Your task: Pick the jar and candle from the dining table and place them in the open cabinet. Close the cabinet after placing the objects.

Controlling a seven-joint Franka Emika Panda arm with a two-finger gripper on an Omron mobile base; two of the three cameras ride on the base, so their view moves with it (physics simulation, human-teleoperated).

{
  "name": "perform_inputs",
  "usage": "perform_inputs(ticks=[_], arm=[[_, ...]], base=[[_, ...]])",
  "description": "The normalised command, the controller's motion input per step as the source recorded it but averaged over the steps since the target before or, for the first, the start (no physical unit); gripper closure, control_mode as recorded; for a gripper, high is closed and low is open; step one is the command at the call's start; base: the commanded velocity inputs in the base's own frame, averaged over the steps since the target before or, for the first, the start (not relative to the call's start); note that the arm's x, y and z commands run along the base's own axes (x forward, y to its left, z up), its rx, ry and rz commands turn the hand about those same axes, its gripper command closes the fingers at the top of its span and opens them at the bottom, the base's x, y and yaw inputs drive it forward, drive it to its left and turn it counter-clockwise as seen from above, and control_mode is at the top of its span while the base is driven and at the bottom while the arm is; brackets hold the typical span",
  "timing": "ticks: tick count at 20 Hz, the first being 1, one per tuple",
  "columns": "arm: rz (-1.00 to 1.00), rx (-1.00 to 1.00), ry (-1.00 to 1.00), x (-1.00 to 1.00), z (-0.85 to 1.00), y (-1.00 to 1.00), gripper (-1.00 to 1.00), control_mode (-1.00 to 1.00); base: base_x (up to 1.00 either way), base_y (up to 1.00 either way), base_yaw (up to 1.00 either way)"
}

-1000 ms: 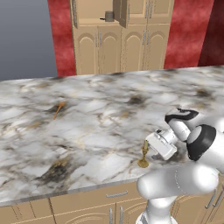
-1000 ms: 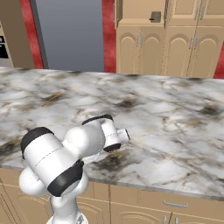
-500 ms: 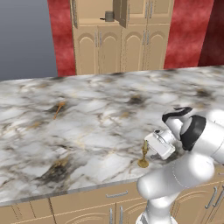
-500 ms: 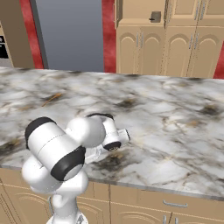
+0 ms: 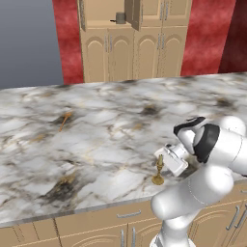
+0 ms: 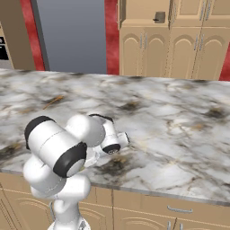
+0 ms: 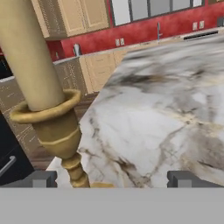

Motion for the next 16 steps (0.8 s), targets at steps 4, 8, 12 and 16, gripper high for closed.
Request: perform_inputs(ticks=[4, 8, 12, 16], arm=[[0.0, 0.0, 0.0, -0.02, -0.2, 0.08, -1.0, -1.0], [0.0, 0.0, 0.0, -0.14, -0.2, 0.02, -1.0, -1.0], [0.0, 0.0, 0.0, -0.03, -0.12, 0.12, -1.0, -1.0], [0.0, 0.0, 0.0, 0.01, -0.07, 0.22, -1.0, -1.0]], base=[[0.0, 0.0, 0.0], [0.0, 0.0, 0.0], [0.0, 0.0, 0.0], [0.0, 0.0, 0.0]])
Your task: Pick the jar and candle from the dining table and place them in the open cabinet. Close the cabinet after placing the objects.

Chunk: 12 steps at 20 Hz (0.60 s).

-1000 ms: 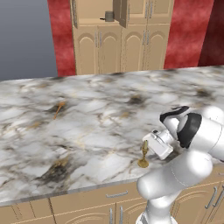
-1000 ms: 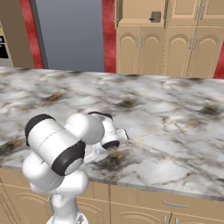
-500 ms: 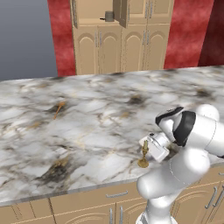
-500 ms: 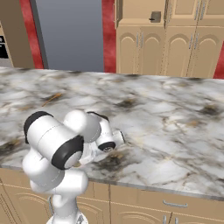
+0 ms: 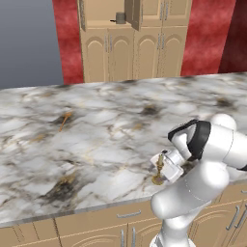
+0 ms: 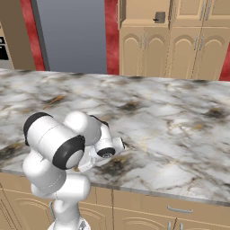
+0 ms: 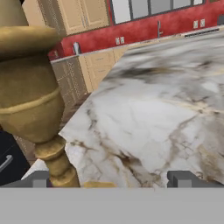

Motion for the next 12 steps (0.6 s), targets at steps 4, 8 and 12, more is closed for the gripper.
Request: perform_inputs(ticks=[4, 8, 12], arm=[[0.0, 0.0, 0.0, 0.02, -0.03, 0.24, 1.0, -1.0], [0.0, 0.0, 0.0, 0.0, -0.01, 0.07, 1.0, -1.0], [0.0, 0.07, -0.06, -0.24, 0.02, -0.11, 1.0, -1.0]], base=[[0.0, 0.0, 0.0], [0.0, 0.0, 0.0], [0.0, 0.0, 0.0]])
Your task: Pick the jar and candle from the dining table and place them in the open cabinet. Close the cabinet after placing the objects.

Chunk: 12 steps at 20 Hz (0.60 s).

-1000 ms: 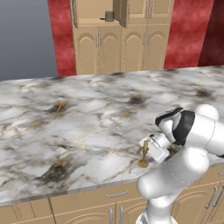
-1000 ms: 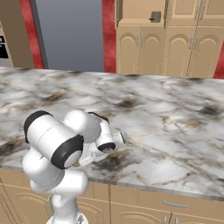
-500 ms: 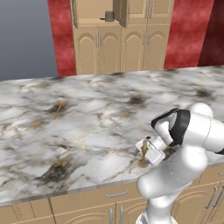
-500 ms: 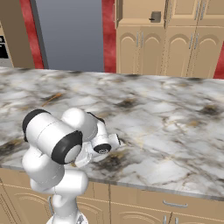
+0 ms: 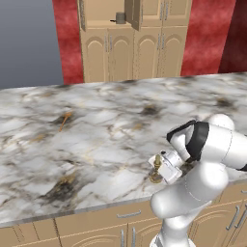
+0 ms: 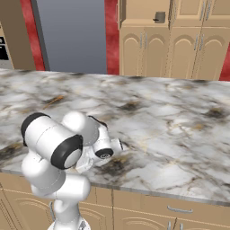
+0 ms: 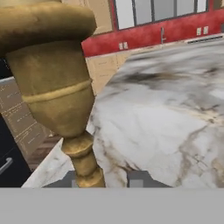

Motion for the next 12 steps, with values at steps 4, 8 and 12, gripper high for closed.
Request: perform_inputs(ticks=[4, 8, 12], arm=[[-0.04, 0.12, -0.05, -0.42, 0.37, -0.15, 1.0, -1.0], [-0.13, 0.11, 0.02, -0.22, 0.68, -0.19, 1.0, -1.0], [-0.14, 0.03, 0.06, -0.06, 0.94, -0.2, 1.0, -1.0]], base=[[0.0, 0.0, 0.0], [0.0, 0.0, 0.0], [0.0, 0.0, 0.0]])
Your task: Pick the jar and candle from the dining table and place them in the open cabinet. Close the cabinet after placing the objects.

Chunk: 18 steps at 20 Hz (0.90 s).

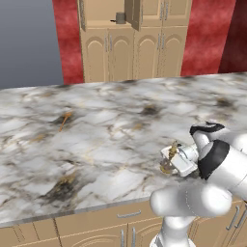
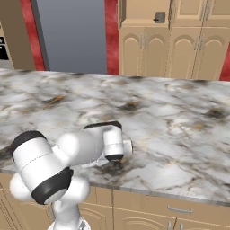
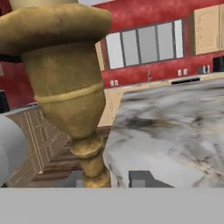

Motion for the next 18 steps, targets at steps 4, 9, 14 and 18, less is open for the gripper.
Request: perform_inputs(ticks=[4, 9, 14, 18], arm=[[-0.13, 0.0, 0.06, -0.14, 0.88, -0.19, 1.0, -1.0], [-0.13, 0.0, 0.11, -0.23, 0.7, -0.19, 1.0, -1.0], [-0.12, -0.07, 0.1, -0.23, 0.61, -0.07, 1.0, -1.0], [-0.07, -0.12, 0.07, -0.12, 0.61, 0.02, 1.0, -1.0]], base=[[0.0, 0.0, 0.0], [0.0, 0.0, 0.0], [0.0, 0.0, 0.0], [0.0, 0.0, 0.0]])
